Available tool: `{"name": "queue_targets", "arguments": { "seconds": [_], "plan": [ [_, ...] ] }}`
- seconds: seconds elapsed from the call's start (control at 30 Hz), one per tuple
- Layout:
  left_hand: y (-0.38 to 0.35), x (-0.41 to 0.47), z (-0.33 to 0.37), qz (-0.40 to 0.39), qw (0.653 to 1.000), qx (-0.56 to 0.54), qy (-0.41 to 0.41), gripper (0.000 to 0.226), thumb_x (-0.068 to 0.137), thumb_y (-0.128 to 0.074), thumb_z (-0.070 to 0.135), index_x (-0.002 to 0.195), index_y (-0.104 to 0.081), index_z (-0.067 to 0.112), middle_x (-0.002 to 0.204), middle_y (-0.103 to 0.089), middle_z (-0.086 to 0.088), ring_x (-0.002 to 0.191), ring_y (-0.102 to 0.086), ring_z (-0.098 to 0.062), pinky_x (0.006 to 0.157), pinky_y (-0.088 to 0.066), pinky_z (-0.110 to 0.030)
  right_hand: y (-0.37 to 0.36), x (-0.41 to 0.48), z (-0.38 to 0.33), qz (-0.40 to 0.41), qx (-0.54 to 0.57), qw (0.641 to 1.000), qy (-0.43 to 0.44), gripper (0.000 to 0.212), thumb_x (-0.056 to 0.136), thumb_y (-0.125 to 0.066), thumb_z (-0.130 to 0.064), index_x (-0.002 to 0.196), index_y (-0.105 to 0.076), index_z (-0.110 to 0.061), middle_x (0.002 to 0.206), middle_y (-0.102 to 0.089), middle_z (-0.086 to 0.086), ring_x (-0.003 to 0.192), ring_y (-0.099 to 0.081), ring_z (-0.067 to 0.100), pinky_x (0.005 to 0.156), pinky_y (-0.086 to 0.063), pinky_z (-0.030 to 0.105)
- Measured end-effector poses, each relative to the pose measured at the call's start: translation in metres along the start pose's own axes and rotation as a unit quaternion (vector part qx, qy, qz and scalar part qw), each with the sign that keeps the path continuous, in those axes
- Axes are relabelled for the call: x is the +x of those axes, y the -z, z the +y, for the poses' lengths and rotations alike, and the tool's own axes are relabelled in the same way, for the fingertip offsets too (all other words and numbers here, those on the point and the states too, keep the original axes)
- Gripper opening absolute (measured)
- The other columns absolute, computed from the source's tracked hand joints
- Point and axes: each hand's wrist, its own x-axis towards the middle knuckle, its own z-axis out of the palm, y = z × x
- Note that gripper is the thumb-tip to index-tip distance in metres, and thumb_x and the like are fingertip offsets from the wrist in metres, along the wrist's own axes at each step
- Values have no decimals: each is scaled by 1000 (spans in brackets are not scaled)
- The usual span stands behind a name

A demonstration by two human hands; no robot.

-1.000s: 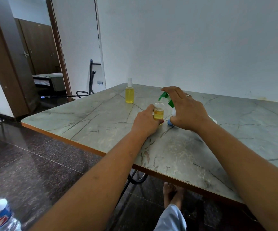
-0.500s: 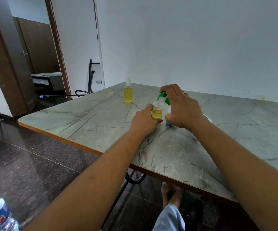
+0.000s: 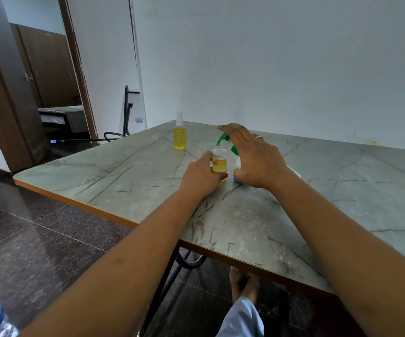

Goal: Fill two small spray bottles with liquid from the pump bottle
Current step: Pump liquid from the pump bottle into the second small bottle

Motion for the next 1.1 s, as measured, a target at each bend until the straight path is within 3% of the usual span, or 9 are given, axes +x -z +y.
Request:
{"name": "queue_targets", "arguments": {
  "seconds": [0.5, 0.8, 1.0, 1.1],
  "plan": [
    [-1, -1, 1, 2, 1000, 26, -1, 54, 86, -64, 36, 132, -41, 20, 129, -57, -6, 113, -57, -24, 88, -44, -31, 1, -3, 2, 7, 11, 1000, -12, 92, 63, -73, -19, 140, -24, -34, 144, -29, -11, 107, -54, 26, 67, -44, 29],
    [-1, -2, 5, -5, 998, 59, 6, 54, 86, -63, 37, 132, -39, 21, 128, -58, -9, 111, -57, -26, 89, -47, -33, 1, -1, 4, 23, 34, 998, -40, 81, 56, -77, -21, 126, -36, -31, 124, -41, -7, 93, -53, 19, 64, -43, 27],
    [1, -3, 6, -8, 999, 44, 4, 52, 86, -64, 36, 129, -41, 18, 126, -59, -9, 110, -57, -25, 88, -47, -32, -2, 1, 1, 32, 26, 999, -33, 76, 60, -75, -19, 125, -37, -29, 124, -40, -5, 91, -55, 20, 63, -48, 29],
    [2, -4, 6, -3, 999, 32, 1, 50, 86, -64, 35, 128, -43, 17, 125, -59, -9, 109, -57, -24, 84, -45, -30, -3, 1, 1, 28, 17, 999, -27, 78, 64, -72, -20, 131, -34, -30, 131, -38, -7, 94, -56, 23, 61, -39, 28]
  ]
}}
